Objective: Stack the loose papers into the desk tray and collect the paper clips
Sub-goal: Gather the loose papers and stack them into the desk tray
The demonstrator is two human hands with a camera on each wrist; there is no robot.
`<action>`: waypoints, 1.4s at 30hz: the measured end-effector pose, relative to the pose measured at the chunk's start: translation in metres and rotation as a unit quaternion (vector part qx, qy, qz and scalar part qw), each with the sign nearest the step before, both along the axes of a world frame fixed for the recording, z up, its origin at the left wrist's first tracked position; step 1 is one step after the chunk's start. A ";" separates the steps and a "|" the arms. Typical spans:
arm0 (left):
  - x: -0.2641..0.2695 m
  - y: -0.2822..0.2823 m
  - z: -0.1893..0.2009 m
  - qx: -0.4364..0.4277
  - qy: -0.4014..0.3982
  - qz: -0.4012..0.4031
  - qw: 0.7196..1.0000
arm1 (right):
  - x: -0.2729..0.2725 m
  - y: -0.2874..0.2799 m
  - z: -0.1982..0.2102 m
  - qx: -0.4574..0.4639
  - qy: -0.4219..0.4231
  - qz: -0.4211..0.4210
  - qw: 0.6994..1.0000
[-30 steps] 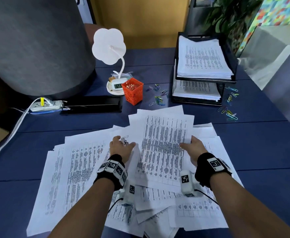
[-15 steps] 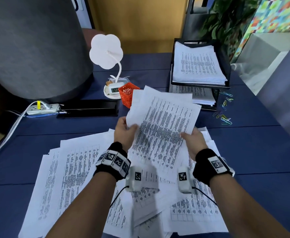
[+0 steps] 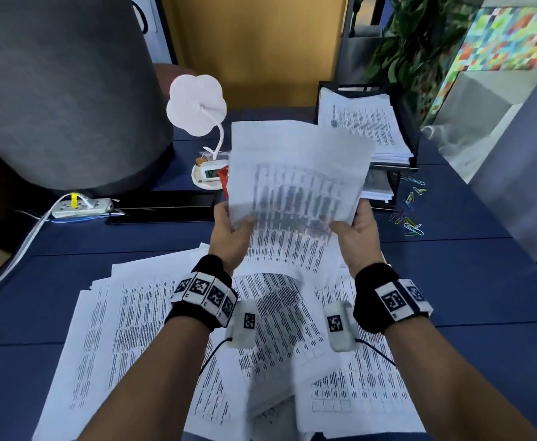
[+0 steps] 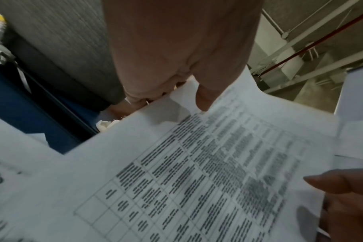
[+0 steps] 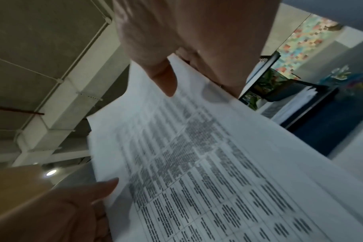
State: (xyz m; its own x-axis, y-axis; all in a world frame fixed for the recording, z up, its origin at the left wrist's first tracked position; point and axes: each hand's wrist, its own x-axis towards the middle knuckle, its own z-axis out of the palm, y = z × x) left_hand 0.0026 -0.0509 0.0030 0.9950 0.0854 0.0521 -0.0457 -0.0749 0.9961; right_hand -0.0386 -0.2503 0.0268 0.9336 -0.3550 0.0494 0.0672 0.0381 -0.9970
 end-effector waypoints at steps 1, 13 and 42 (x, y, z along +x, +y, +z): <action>0.000 0.001 -0.001 -0.006 0.009 0.004 1.000 | 0.000 -0.001 -0.003 0.006 0.006 -0.012 1.000; -0.012 -0.005 -0.045 -0.081 0.173 -0.038 0.981 | -0.001 0.007 -0.033 0.032 0.114 -0.020 0.993; 0.026 -0.013 -0.030 -0.024 0.053 0.022 0.998 | -0.007 -0.019 -0.092 -0.105 0.253 0.076 0.959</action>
